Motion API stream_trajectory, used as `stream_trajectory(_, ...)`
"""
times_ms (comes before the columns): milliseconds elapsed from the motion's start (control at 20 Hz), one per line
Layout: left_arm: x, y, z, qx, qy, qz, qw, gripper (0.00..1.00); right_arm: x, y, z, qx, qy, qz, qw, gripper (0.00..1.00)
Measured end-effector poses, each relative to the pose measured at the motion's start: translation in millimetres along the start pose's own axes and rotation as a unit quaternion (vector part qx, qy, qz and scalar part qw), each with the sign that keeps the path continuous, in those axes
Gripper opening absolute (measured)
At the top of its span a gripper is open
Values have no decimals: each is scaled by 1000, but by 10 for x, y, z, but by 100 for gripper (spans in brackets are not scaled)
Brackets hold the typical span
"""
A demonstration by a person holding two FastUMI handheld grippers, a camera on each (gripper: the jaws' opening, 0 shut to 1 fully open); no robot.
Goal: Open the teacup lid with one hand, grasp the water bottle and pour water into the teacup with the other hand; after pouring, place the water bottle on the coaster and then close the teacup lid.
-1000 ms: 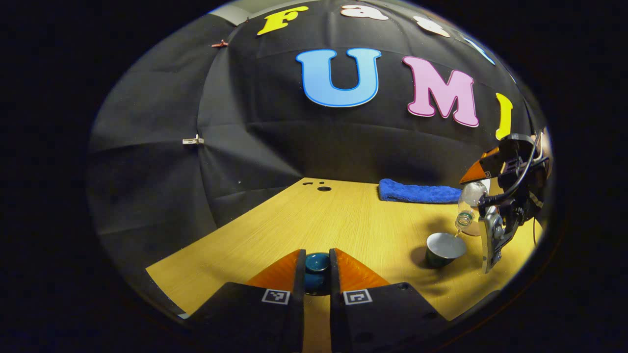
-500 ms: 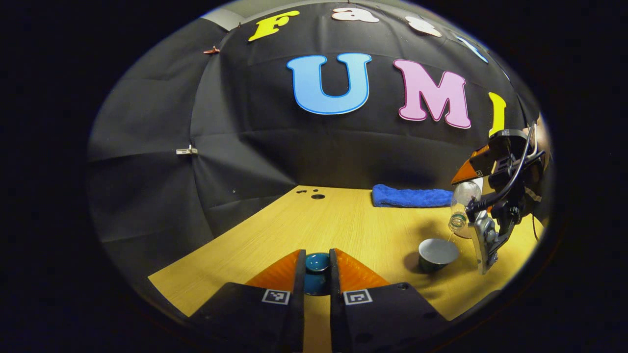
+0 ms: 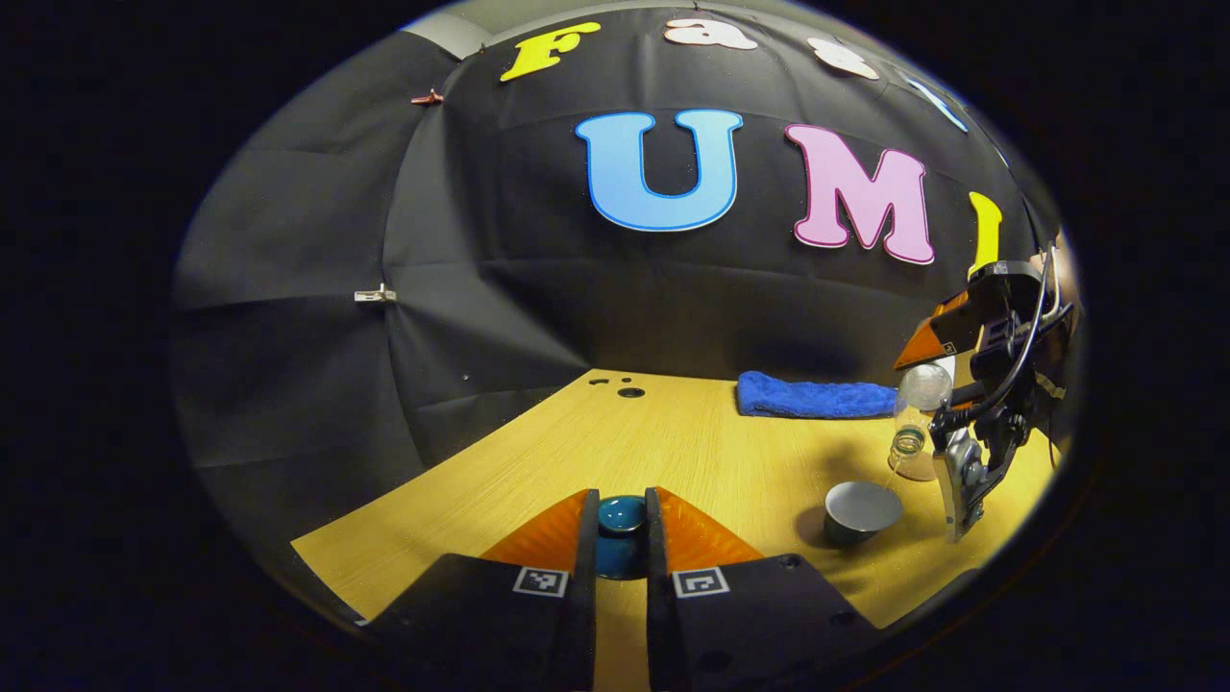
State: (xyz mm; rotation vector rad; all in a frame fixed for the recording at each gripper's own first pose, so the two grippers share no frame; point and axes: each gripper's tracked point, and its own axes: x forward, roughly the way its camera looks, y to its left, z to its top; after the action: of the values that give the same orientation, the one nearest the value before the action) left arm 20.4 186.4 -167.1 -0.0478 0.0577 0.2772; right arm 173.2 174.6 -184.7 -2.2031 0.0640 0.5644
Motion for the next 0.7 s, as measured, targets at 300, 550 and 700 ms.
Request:
stream_trajectory(300, -34, -4, 15, 1, -1, 7, 1000, 29, -44, 27, -2, -5, -4, 0, 1000, 74)
stream_trajectory(550, -95, -36, 5, -6, 5, 9, 1000, 29, -22, 58, 14, 32, -2, 11, 999, 74)
stream_trajectory(700, -125, -69, 14, -8, 12, 10, 1000, 25, -20, 183, 35, 96, -9, 32, 995, 75)
